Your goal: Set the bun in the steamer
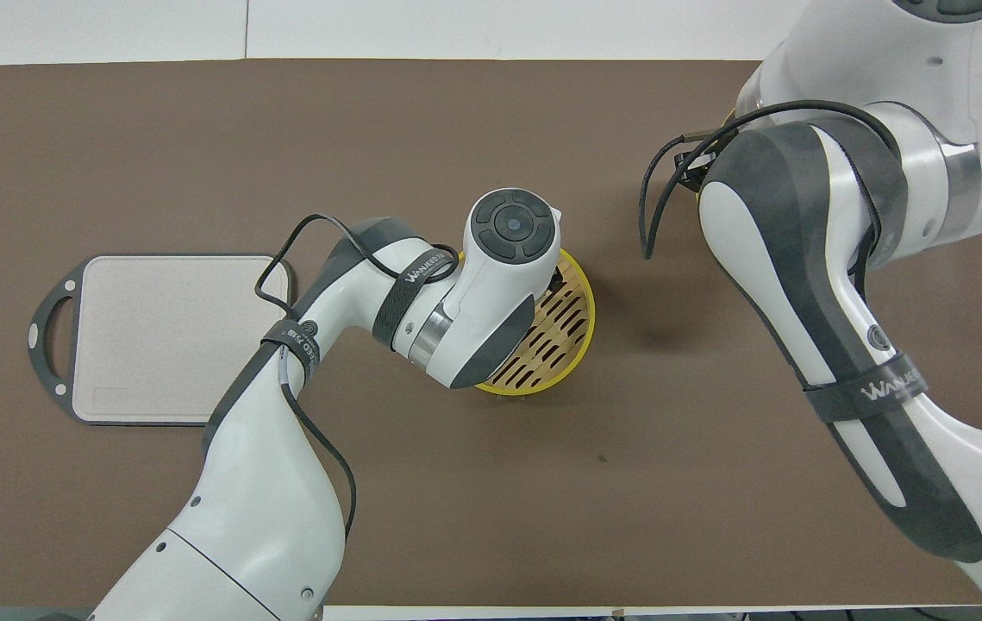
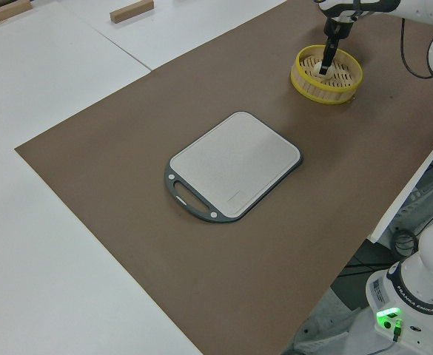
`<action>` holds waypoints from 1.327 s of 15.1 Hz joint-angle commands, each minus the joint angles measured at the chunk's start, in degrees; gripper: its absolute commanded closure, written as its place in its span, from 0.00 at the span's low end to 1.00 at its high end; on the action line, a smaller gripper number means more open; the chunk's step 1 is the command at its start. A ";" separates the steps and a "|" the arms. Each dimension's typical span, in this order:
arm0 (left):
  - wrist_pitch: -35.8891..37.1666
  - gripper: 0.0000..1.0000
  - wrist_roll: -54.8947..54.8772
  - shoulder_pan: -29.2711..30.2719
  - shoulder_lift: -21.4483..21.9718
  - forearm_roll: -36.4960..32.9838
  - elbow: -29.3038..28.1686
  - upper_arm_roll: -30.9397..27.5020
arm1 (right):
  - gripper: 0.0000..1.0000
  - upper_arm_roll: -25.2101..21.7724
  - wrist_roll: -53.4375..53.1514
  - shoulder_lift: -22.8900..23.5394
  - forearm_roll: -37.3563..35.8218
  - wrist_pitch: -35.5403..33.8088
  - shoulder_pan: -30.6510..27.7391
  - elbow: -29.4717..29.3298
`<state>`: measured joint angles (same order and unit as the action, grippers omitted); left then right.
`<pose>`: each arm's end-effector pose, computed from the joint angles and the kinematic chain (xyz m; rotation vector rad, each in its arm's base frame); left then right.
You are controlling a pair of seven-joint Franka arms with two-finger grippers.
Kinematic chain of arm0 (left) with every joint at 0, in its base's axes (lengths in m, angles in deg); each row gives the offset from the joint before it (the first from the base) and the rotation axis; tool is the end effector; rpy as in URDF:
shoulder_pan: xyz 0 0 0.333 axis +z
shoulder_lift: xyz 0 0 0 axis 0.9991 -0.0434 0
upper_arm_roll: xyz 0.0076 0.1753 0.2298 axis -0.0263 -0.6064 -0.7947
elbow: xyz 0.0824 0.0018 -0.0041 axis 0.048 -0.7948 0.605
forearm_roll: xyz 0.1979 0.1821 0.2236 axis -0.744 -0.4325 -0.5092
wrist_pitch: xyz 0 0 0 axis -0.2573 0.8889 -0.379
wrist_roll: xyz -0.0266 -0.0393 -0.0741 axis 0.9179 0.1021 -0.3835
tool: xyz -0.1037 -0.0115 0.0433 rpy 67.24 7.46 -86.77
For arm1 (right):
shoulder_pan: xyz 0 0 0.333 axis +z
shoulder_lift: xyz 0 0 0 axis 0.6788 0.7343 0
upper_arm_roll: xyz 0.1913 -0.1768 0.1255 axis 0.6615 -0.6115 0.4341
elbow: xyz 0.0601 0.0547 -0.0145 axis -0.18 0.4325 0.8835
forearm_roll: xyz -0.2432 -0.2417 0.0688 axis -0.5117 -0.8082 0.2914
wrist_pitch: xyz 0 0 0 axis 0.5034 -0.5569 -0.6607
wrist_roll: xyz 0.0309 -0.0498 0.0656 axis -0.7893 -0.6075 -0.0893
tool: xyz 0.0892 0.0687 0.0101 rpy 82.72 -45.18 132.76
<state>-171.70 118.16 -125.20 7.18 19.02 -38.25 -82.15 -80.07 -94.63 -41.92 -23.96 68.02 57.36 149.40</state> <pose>0.4913 -0.4179 0.3576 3.0859 0.5517 -0.0637 0.6044 0.1449 0.4889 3.1253 0.1339 -0.0084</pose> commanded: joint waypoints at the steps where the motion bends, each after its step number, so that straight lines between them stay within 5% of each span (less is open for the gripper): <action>1: 4.56 0.00 -0.27 3.83 6.36 -0.84 -0.72 -0.05 | 1.00 0.37 1.11 -2.22 1.07 0.48 -0.20 2.51; 6: 13.17 0.00 -6.65 16.12 15.41 -1.02 -1.07 -0.13 | 1.00 0.55 -11.09 -2.83 1.51 2.50 4.01 4.00; 12: 24.34 0.00 -38.18 34.85 23.58 -0.93 -3.16 -0.13 | 1.00 0.28 -25.24 -0.56 0.90 6.72 15.34 3.05; 20: 26.72 0.00 -49.30 39.18 31.51 -0.93 -11.26 -0.13 | 1.00 0.28 -39.06 7.79 -0.60 13.93 24.59 -0.30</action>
<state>-144.97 71.24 -87.13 35.63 18.92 -45.44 -82.67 -79.56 -131.92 -35.65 -23.42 80.92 81.55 150.88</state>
